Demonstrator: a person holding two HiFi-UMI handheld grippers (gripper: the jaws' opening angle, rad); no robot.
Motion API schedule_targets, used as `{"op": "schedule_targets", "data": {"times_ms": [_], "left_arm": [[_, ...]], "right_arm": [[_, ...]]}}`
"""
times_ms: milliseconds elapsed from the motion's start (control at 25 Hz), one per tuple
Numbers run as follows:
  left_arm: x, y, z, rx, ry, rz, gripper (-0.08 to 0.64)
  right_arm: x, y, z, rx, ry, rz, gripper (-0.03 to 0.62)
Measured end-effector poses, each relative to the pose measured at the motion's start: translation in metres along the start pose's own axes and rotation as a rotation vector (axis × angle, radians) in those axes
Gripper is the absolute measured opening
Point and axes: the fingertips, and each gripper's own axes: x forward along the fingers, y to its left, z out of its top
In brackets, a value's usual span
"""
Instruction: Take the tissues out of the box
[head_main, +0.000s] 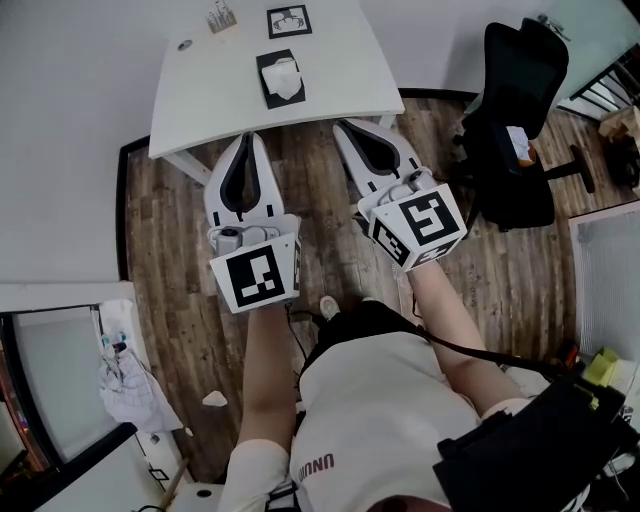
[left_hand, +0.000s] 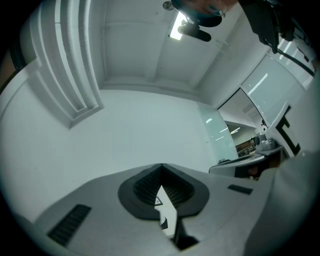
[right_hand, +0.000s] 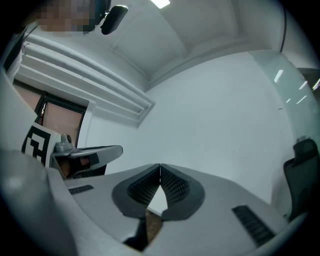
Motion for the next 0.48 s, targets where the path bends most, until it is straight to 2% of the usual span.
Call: {"op": "schedule_targets", "data": {"times_ms": [280,480], "left_arm": [[-0.007,0.011,-0.006,-0.017,0.007,-0.002,0.012],[0.001,0.019,-0.006,-0.060,0.008,0.013,0.012]], "right_arm": [[0.004,0.006,-0.002,0.002,-0.009,-0.024,0.020],[0.019,0.004,-0.004,0.011,-0.017,-0.025,0.020]]}}
